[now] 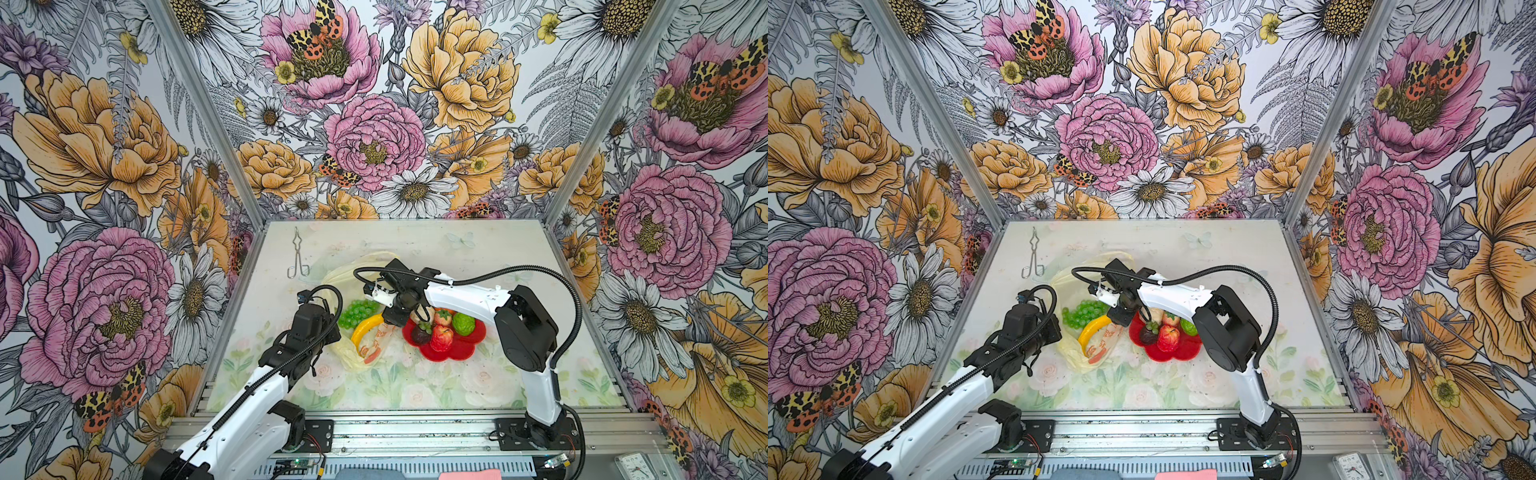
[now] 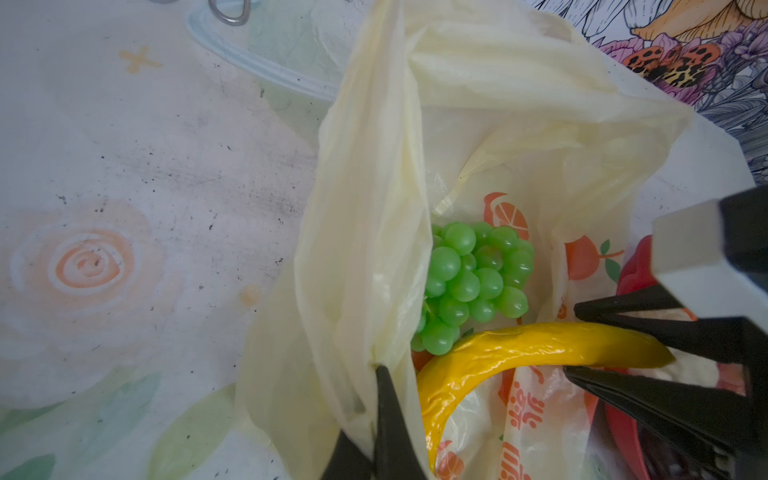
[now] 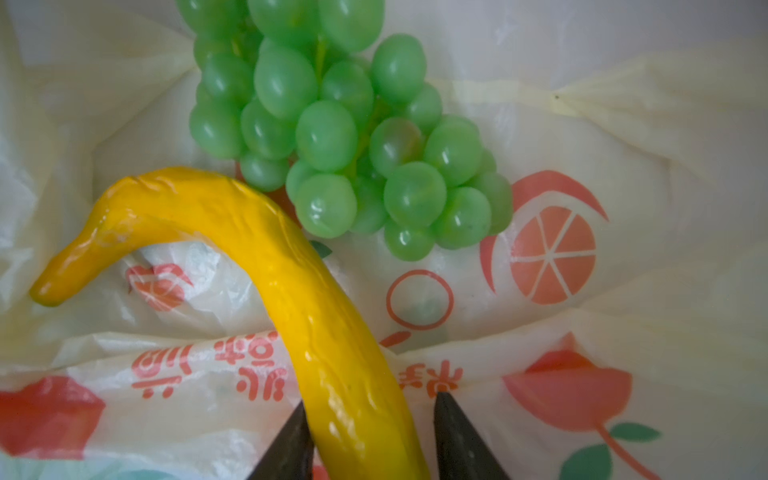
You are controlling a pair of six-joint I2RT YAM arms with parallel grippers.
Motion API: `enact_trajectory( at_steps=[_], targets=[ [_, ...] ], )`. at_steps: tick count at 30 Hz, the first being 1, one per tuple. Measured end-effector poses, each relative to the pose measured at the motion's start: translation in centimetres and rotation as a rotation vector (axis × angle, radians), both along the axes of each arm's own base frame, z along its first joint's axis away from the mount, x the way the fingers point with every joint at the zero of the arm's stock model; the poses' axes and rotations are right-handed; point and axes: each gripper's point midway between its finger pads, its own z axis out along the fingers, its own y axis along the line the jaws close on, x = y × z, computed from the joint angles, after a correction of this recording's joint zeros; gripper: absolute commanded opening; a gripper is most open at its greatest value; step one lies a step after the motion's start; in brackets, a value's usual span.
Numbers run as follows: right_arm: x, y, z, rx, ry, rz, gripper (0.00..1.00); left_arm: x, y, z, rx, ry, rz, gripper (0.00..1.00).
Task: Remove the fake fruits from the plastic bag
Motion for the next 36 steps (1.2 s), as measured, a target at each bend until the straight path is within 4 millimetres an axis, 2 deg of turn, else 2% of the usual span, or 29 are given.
enact_trajectory(
  at_steps=[8,12,20,25,32,36],
  targets=[
    [-1.0,0.1,0.4,0.005,0.022,0.033,0.21,0.0,0.0,-0.1,0.002,0.005,0.000,0.00],
    [-1.5,0.0,1.9,0.023,0.005,0.039,0.18,0.0,0.0,-0.1,0.002,0.005,0.000,0.00],
    [-2.6,-2.2,4.9,0.038,-0.051,0.014,0.16,0.2,0.5,-0.1,0.001,0.004,0.020,0.00],
    [-2.3,-3.7,5.8,0.036,-0.073,-0.057,0.16,0.2,0.7,-0.1,-0.002,0.001,0.025,0.00],
    [-0.7,-4.4,6.7,0.047,-0.136,-0.188,0.16,0.1,0.5,0.0,-0.010,0.003,0.016,0.00],
    [0.1,-6.1,7.7,0.040,-0.200,-0.277,0.16,0.1,0.5,-0.1,-0.011,0.002,0.016,0.00]
  ],
)
